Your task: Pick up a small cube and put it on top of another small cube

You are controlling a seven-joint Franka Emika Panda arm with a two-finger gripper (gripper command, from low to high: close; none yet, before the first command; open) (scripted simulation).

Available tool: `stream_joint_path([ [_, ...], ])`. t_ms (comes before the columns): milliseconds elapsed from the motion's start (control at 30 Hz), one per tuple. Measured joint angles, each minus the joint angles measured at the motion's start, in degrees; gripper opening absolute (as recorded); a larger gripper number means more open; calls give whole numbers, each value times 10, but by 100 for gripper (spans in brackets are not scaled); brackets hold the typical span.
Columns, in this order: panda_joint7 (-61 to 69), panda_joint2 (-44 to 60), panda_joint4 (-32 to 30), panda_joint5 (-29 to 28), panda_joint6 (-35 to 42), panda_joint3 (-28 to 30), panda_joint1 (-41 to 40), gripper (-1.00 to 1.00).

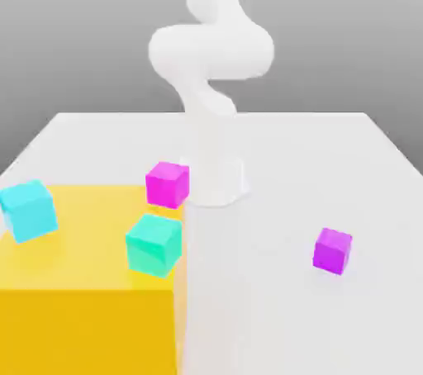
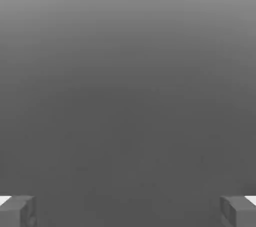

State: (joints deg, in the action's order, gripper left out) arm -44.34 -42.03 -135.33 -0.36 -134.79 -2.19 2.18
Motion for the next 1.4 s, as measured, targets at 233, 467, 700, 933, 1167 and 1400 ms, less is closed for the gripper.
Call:
stream_joint_path([
  [233, 53, 130, -113, -8, -98, -60, 74, 0],
  [467, 123, 271, -231, 1, -204, -108, 160, 0],
  [700, 161, 429, -302, -9, -321, -146, 226, 0],
  [933, 81, 525, -286, -119, -397, -50, 292, 0],
  [1167, 66, 559, -282, -140, -426, -7, 329, -100],
  [1400, 95, 512, -288, -99, -387, -58, 290, -100],
])
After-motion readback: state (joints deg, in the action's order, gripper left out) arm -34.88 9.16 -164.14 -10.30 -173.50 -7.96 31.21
